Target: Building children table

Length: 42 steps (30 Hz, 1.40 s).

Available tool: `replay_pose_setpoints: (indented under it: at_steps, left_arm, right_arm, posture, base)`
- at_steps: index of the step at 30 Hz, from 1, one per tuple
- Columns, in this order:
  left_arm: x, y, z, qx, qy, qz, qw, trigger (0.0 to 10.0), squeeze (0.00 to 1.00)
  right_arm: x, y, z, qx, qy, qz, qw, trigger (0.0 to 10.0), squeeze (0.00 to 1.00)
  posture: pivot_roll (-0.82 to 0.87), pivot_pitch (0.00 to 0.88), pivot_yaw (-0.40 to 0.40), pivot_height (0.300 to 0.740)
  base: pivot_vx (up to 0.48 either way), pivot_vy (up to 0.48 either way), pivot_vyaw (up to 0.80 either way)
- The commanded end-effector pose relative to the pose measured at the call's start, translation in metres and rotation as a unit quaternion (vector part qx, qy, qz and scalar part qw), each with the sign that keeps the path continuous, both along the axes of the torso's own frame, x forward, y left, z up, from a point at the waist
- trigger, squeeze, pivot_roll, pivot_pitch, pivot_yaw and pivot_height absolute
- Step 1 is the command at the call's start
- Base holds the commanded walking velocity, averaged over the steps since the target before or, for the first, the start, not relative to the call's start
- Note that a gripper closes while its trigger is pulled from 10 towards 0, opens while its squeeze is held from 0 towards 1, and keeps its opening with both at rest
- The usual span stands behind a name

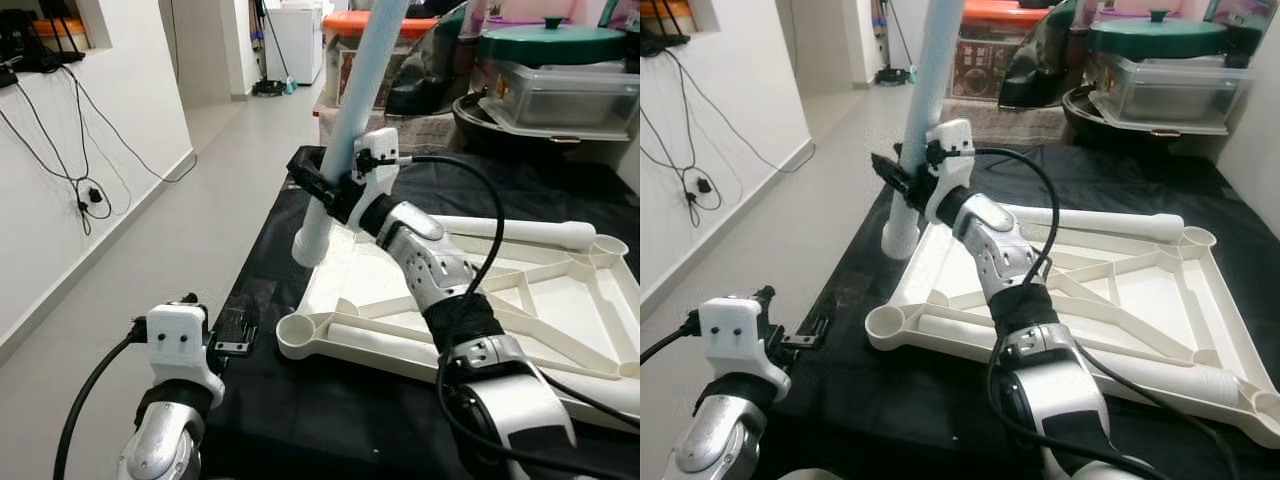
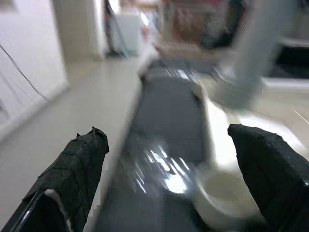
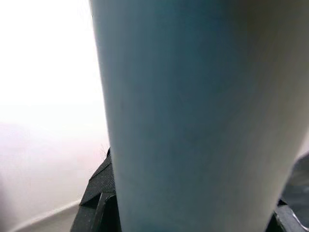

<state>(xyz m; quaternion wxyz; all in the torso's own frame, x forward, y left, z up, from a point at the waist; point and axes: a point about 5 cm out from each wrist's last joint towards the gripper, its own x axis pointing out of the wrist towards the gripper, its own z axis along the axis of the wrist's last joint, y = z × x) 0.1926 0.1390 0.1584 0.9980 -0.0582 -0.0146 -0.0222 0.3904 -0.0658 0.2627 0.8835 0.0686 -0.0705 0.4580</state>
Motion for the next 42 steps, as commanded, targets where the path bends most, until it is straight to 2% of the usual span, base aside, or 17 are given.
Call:
replay_pose_setpoints:
  at_steps: [1, 2, 3, 5, 6, 7, 10, 11, 12, 13, 16, 20, 22, 25, 29, 37, 42]
  left_arm:
    - [-0.007, -0.007, -0.002, -0.015, 0.009, -0.028, 0.999, 10.0, 0.0]
    - [-0.007, -0.007, -0.002, -0.015, 0.009, -0.028, 0.999, 10.0, 0.0]
    - [-0.015, -0.01, -0.003, -0.022, 0.017, -0.046, 0.999, 10.0, 0.0]
    - [-0.015, -0.01, -0.003, -0.022, 0.017, -0.046, 0.999, 10.0, 0.0]
    - [-0.022, -0.014, -0.003, -0.033, 0.022, -0.061, 0.997, 10.0, 0.0]
    - [-0.022, -0.014, -0.003, -0.033, 0.022, -0.061, 0.997, 10.0, 0.0]
    - [-0.042, -0.026, 0.002, -0.06, 0.038, -0.104, 0.992, 10.0, 0.0]
    - [-0.042, -0.026, 0.002, -0.06, 0.038, -0.104, 0.992, 10.0, 0.0]
    - [-0.046, -0.029, 0.003, -0.062, 0.043, -0.115, 0.991, 10.0, 0.0]
    - [-0.046, -0.029, 0.003, -0.062, 0.043, -0.115, 0.991, 10.0, 0.0]
    - [-0.056, -0.031, 0.004, -0.063, 0.053, -0.128, 0.988, 10.0, 0.0]
    - [-0.061, -0.029, 0.003, -0.055, 0.058, -0.126, 0.989, 10.0, 0.0]
    - [-0.064, -0.026, 0.003, -0.043, 0.063, -0.122, 0.99, 10.0, 0.0]
    - [-0.065, -0.024, 0.002, -0.039, 0.064, -0.12, 0.99, 10.0, 0.0]
    - [-0.068, -0.02, -0.003, -0.005, 0.074, -0.125, 0.989, 10.0, 0.0]
    - [-0.068, -0.021, -0.001, -0.007, 0.071, -0.121, 0.99, 10.0, 0.0]
    - [-0.068, -0.021, 0.0, -0.004, 0.067, -0.117, 0.991, 10.0, 0.0]
  right_arm:
    - [-0.002, 0.007, 0.008, 0.006, -0.003, 0.059, 0.998, 10.0, 0.0]
    - [-0.002, 0.007, 0.008, 0.006, -0.003, 0.059, 0.998, 10.0, 0.0]
    - [-0.006, 0.011, 0.008, -0.008, -0.011, 0.104, 0.994, 10.0, 0.0]
    - [-0.006, 0.011, 0.008, -0.008, -0.011, 0.104, 0.994, 10.0, 0.0]
    - [-0.01, 0.015, 0.006, -0.025, -0.015, 0.153, 0.988, 10.0, 0.0]
    - [-0.01, 0.015, 0.006, -0.025, -0.015, 0.153, 0.988, 10.0, 0.0]
    - [-0.018, 0.024, 0.014, -0.041, -0.035, 0.266, 0.962, 10.0, 0.0]
    - [-0.018, 0.024, 0.014, -0.041, -0.035, 0.266, 0.962, 10.0, 0.0]
    - [-0.02, 0.025, 0.017, -0.041, -0.042, 0.292, 0.955, 10.0, 0.0]
    - [-0.02, 0.025, 0.017, -0.041, -0.042, 0.292, 0.955, 10.0, 0.0]
    - [-0.024, 0.028, 0.018, -0.05, -0.053, 0.335, 0.939, 10.0, 0.0]
    - [-0.024, 0.029, 0.018, -0.052, -0.054, 0.35, 0.934, 10.0, 0.0]
    - [-0.027, 0.029, 0.018, -0.043, -0.059, 0.376, 0.924, 10.0, 0.0]
    - [-0.028, 0.029, 0.018, -0.04, -0.06, 0.385, 0.92, 10.0, 0.0]
    - [-0.032, 0.037, 0.004, -0.071, -0.07, 0.398, 0.912, 10.0, 0.0]
    - [-0.033, 0.041, 0.001, -0.073, -0.078, 0.407, 0.907, 10.0, 0.0]
    - [-0.035, 0.041, -0.001, -0.076, -0.077, 0.428, 0.897, 10.0, 0.0]
  posture:
    - [0.05, 0.11, -0.028, 0.74]
    - [0.05, 0.11, -0.028, 0.74]
    - [0.07, 0.124, -0.034, 0.74]
    - [0.07, 0.124, -0.034, 0.74]
    - [0.08, 0.148, -0.034, 0.74]
    - [0.08, 0.148, -0.034, 0.74]
    - [0.1, 0.198, -0.024, 0.74]
    - [0.1, 0.198, -0.024, 0.74]
    - [0.1, 0.206, -0.021, 0.74]
    - [0.1, 0.206, -0.021, 0.74]
    - [0.11, 0.221, -0.014, 0.74]
    - [0.11, 0.224, -0.013, 0.74]
    - [0.12, 0.238, -0.009, 0.74]
    - [0.12, 0.238, -0.009, 0.74]
    - [0.12, 0.243, -0.012, 0.74]
    - [0.12, 0.245, -0.023, 0.74]
    - [0.12, 0.244, -0.026, 0.74]
  base:
    - [0.0, 0.0, 0.0]
    - [0.0, 0.0, 0.0]
    - [0.0, 0.0, 0.0]
    - [0.0, 0.0, 0.0]
    - [0.0, 0.0, 0.0]
    - [0.0, 0.0, 0.0]
    - [0.0, 0.0, 0.0]
    - [0.0, 0.0, 0.0]
    - [0.0, 0.0, 0.0]
    - [0.0, 0.0, 0.0]
    - [0.0, 0.0, 0.0]
    - [0.0, 0.0, 0.0]
    - [0.0, 0.0, 0.0]
    - [0.0, 0.0, 0.0]
    - [0.0, 0.0, 0.0]
    - [0.0, 0.0, 0.0]
    - [0.0, 0.0, 0.0]
